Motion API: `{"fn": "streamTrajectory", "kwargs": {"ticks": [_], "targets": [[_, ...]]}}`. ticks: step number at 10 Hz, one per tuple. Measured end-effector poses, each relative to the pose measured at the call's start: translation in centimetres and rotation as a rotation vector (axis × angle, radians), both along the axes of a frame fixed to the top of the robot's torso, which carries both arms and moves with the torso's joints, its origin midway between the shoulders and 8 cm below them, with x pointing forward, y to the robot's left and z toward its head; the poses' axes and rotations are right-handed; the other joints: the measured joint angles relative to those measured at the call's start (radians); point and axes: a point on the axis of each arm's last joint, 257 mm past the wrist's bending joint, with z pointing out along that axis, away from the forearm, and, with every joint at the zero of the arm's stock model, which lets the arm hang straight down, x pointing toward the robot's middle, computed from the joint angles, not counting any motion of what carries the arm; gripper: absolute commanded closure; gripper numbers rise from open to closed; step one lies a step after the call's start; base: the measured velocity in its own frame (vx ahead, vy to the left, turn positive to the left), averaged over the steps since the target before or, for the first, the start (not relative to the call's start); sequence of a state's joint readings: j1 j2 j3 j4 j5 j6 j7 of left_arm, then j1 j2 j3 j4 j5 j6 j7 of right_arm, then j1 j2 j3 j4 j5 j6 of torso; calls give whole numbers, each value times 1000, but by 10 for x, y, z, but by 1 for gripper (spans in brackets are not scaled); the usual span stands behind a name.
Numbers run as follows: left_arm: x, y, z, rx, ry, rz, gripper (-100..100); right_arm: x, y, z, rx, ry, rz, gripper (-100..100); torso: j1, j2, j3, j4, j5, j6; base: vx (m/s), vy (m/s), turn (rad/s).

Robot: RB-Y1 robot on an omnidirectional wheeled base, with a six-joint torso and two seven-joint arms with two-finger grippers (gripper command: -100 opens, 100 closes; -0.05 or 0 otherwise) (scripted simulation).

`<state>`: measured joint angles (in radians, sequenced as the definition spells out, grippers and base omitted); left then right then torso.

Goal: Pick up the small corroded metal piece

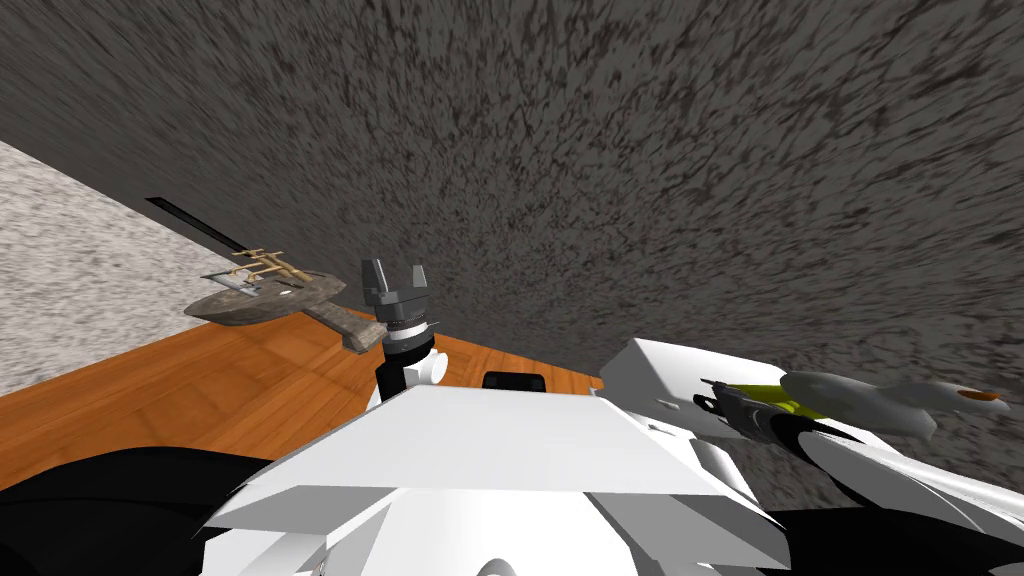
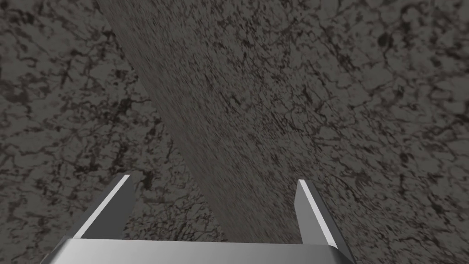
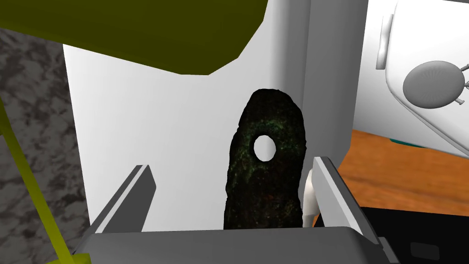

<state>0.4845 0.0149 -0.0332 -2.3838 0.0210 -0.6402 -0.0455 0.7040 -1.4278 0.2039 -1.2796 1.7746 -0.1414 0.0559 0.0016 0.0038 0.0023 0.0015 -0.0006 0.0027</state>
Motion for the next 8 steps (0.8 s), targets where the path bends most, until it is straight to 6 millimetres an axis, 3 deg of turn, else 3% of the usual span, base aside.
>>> {"fn": "streamTrajectory", "kwargs": {"ticks": [3, 4, 8], "targets": [[0, 0, 0, 0, 0, 0, 0, -10, -6, -4, 6, -3, -40, -100, 0, -2, -1, -1, 0, 0, -32, -4, 79], [0, 0, 0, 0, 0, 0, 0, -10, -7, -4, 5, -2, -41, 100, 0, -3, -2, -1, 0, 1, -5, 0, -21], [0, 0, 0, 0, 0, 0, 0, -16, -5, -8, 11, 8, -45, 100, 0, -8, -4, 0, 3, -3, -3, 2, -9]]}}
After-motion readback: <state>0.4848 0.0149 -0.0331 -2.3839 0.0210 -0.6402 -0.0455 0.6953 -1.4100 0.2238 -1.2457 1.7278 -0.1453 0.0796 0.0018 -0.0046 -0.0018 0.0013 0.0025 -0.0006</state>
